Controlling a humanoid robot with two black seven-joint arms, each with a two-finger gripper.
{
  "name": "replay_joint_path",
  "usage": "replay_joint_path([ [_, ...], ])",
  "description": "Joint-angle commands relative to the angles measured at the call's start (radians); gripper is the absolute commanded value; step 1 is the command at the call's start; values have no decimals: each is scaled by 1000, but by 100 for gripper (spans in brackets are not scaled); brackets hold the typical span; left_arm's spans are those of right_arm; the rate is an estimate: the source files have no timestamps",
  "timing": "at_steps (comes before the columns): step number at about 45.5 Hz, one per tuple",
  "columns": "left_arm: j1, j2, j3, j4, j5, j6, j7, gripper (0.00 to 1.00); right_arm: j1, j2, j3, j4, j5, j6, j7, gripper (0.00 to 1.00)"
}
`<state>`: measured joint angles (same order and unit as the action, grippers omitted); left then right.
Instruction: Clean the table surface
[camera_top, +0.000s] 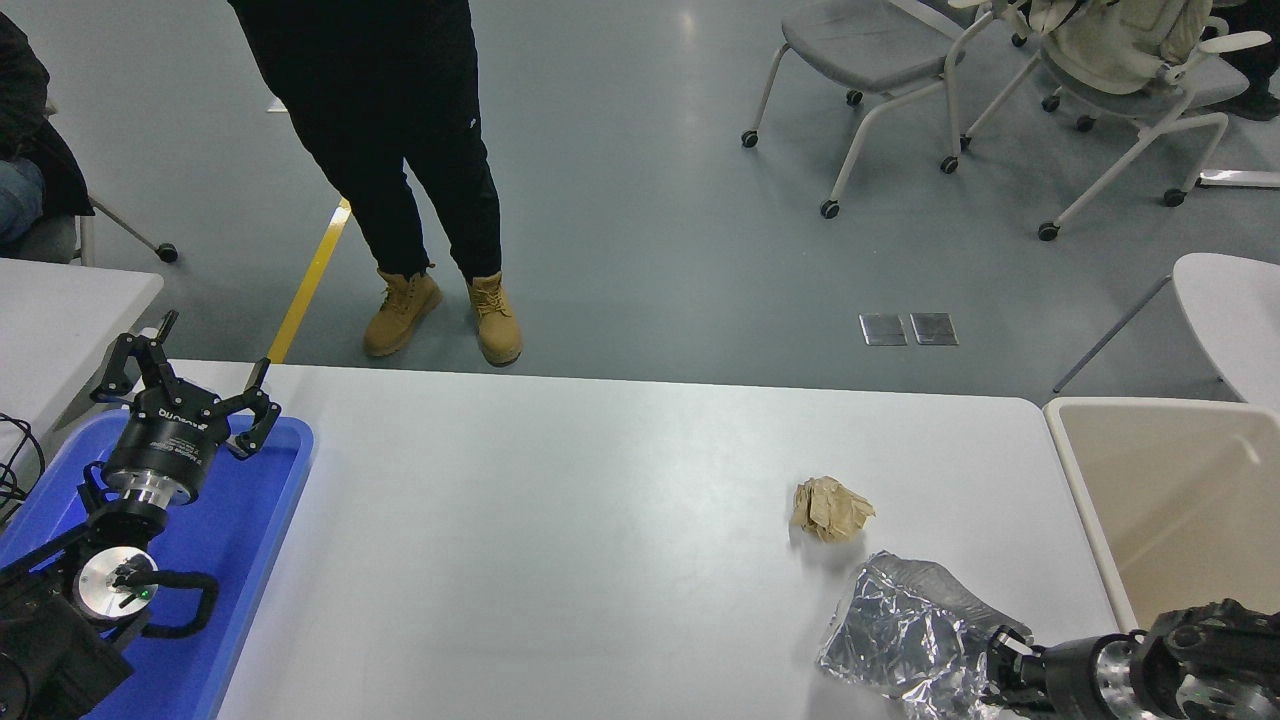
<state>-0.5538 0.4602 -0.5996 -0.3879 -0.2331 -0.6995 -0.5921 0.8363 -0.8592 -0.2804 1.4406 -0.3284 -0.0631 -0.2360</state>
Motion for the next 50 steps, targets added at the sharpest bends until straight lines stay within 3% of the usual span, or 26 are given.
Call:
replay_joint_path([
  [1,0,0,0,0,0,0,0,100,6,-6,0,6,5,2,-2,0],
  [22,0,0,1,0,0,0,0,100,86,-213,-2,104,-6,75,-17,0],
  [35,0,0,0,0,0,0,0,100,161,-425,1,150,-50,230,-29,0],
  [50,0,0,0,0,0,0,0,100,293,-698,26,155,-118,486,-31,0],
])
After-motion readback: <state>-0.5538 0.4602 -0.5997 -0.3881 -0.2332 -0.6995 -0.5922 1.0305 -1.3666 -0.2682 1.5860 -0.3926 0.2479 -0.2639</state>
